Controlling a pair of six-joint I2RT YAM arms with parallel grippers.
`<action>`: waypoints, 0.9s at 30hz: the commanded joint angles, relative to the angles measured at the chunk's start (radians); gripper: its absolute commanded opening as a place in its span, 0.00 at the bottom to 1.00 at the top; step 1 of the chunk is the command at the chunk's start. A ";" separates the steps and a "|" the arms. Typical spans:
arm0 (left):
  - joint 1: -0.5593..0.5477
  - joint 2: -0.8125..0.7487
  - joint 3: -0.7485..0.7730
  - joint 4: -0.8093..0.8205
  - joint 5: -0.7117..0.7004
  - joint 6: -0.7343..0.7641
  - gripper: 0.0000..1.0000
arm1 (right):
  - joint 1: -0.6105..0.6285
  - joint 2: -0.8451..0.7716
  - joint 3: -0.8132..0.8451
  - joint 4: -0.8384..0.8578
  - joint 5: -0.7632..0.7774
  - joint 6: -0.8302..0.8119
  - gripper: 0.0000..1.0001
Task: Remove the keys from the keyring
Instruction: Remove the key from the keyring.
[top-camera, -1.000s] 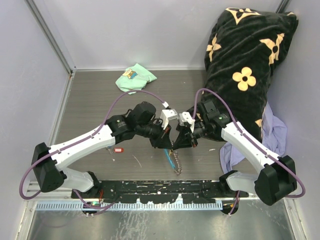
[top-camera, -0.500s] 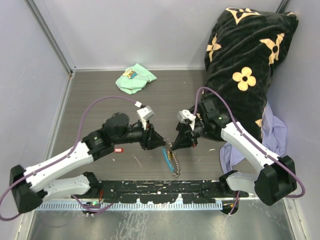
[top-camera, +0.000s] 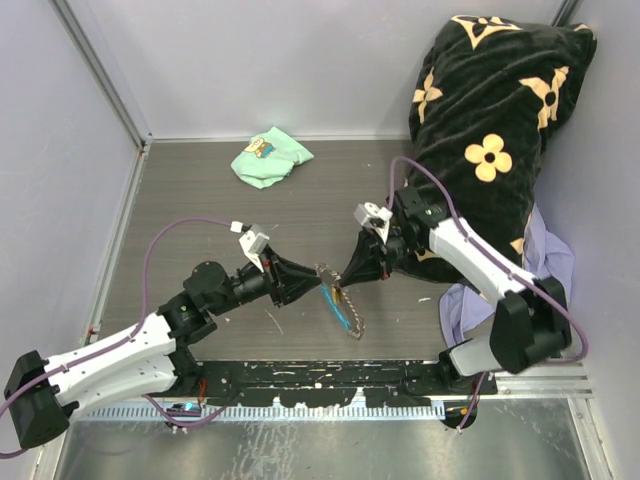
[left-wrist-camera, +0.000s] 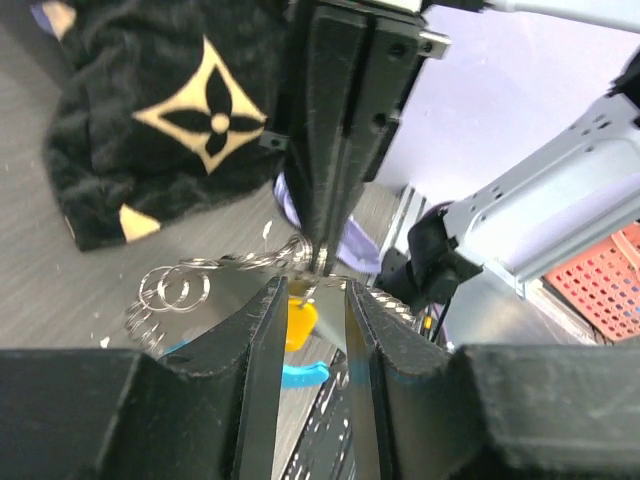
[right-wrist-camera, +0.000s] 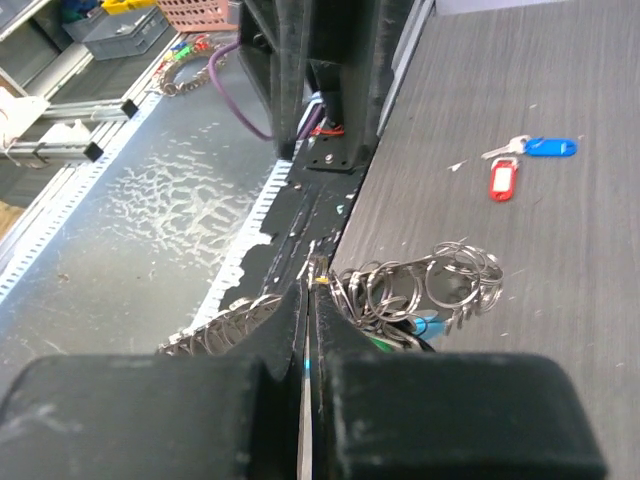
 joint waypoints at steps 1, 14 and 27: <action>0.001 -0.051 0.006 0.173 -0.065 0.039 0.31 | -0.005 0.177 0.280 -0.637 -0.098 -0.615 0.01; 0.000 -0.191 0.023 -0.039 -0.171 0.150 0.31 | 0.004 0.231 0.490 -0.367 0.231 -0.174 0.01; 0.001 -0.146 0.039 -0.016 -0.153 0.180 0.32 | 0.050 -0.128 -0.065 1.104 0.337 1.059 0.01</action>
